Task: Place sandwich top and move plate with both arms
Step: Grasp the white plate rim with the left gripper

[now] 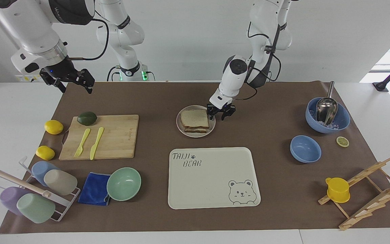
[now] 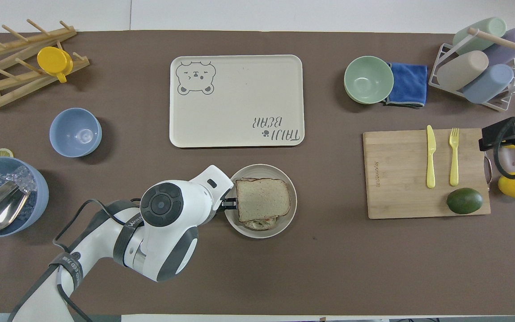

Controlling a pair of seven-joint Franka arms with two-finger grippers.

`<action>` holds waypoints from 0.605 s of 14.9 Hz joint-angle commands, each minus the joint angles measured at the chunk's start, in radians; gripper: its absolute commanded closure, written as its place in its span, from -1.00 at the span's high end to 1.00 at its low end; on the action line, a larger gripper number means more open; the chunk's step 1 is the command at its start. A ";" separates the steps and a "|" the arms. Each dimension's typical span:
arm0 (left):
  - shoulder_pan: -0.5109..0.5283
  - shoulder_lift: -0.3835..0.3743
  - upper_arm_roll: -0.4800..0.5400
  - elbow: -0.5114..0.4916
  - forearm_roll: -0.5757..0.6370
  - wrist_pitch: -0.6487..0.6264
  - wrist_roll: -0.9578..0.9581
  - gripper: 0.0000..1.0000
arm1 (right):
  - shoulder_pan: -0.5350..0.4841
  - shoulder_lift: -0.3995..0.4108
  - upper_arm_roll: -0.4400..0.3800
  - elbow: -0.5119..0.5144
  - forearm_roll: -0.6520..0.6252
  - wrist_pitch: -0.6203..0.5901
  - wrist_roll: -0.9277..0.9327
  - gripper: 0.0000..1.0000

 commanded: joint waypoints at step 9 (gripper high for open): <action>-0.054 0.036 0.015 -0.004 -0.044 0.079 -0.005 -0.35 | -0.009 -0.008 0.003 -0.006 0.012 -0.003 -0.022 1.00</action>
